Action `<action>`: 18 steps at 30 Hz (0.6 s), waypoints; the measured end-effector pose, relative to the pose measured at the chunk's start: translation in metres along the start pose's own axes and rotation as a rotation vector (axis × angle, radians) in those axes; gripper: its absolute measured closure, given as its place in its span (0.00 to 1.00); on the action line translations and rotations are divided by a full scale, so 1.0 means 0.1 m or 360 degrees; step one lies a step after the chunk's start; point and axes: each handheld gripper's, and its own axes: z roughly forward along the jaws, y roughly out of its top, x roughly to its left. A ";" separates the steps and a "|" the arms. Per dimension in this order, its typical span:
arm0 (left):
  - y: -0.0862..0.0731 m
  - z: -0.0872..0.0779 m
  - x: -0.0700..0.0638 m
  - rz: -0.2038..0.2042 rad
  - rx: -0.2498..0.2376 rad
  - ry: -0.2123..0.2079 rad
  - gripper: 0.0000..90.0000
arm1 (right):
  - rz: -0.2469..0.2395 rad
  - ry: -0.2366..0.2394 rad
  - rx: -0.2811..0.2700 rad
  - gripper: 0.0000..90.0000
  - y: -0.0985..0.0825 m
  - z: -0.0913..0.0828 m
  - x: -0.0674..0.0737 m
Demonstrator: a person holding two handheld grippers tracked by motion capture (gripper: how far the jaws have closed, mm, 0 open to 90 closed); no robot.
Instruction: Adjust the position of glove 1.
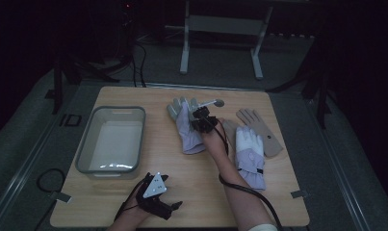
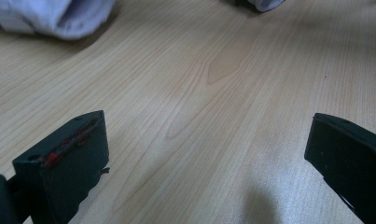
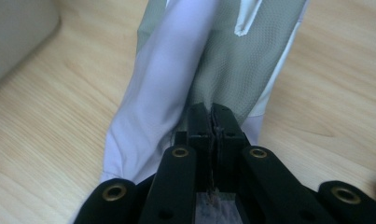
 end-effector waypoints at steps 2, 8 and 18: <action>0.00 0.00 0.00 0.0000 0.0000 0.0003 0.00 | 0.0035 0.0008 -0.0017 0.97 0.01 -0.06 -0.01; 0.00 0.00 0.00 -0.0001 0.0002 0.0008 0.00 | 0.0171 -0.0053 -0.0113 0.97 -0.05 -0.44 0.06; 0.00 0.00 0.00 -0.0002 0.0007 0.0014 0.00 | 0.0238 -0.0111 -0.0214 0.97 -0.29 -0.79 0.15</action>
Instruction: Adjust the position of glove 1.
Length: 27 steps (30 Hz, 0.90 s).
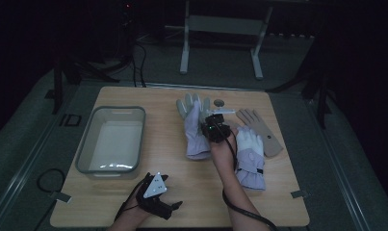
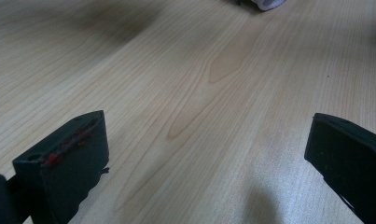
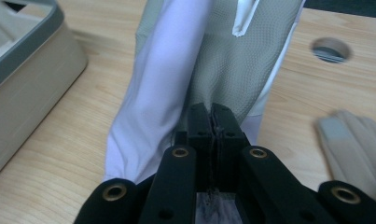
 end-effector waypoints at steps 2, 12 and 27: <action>0.00 0.00 0.00 -0.0001 0.0002 -0.0001 0.00 | 0.0048 0.0009 -0.0002 0.97 -0.07 -0.05 -0.02; 0.00 0.00 0.00 0.0004 0.0005 0.0001 0.00 | 0.0181 -0.0022 0.0046 0.97 -0.45 -0.07 -0.08; 0.00 0.00 0.00 -0.0004 0.0006 0.0001 0.00 | 0.0184 -0.0055 0.0193 0.94 -0.81 0.18 -0.08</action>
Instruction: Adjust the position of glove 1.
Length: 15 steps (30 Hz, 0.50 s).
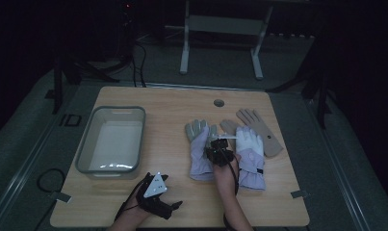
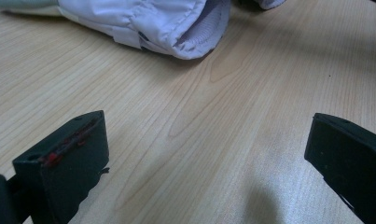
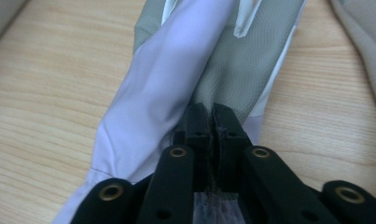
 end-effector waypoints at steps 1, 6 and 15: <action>0.00 0.00 0.00 0.0000 0.0000 -0.0001 0.00 | 0.0000 0.0000 0.0000 0.94 0.00 0.00 0.00; 0.00 0.00 0.00 0.0004 0.0003 -0.0003 0.00 | -0.0059 -0.0042 0.0022 0.86 -0.05 0.07 0.02; 0.00 0.00 0.00 0.0001 0.0002 -0.0007 0.00 | -0.0141 -0.0083 -0.0014 0.69 0.06 -0.07 0.02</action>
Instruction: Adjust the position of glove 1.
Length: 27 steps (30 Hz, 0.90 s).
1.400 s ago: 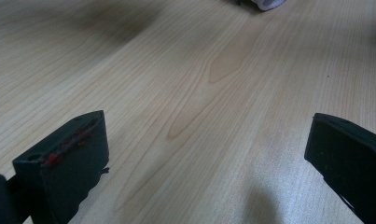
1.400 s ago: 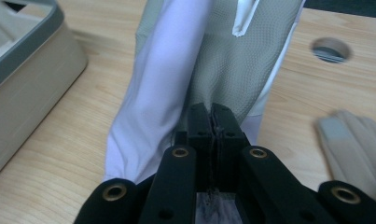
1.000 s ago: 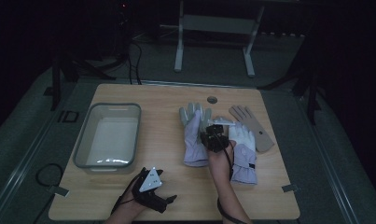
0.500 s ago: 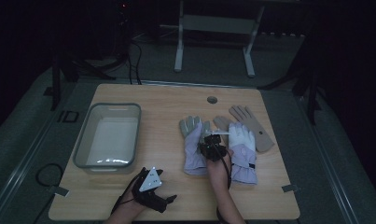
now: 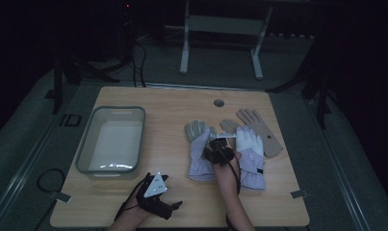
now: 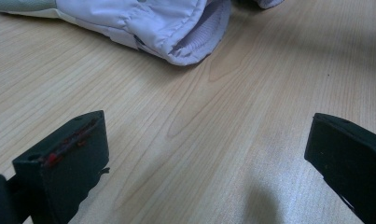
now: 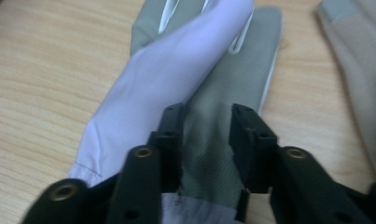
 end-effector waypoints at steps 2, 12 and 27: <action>0.00 0.00 0.00 0.0000 0.0000 0.0000 0.00 | -0.0028 -0.0025 -0.0011 0.64 0.06 -0.06 -0.02; 0.00 0.00 0.00 -0.0005 -0.0002 0.0000 0.00 | -0.0020 -0.0024 -0.0066 0.61 0.36 -0.32 -0.30; 0.00 0.00 0.01 -0.0008 0.0005 -0.0007 0.00 | -0.0004 -0.0045 -0.0054 0.53 0.30 -0.59 -0.84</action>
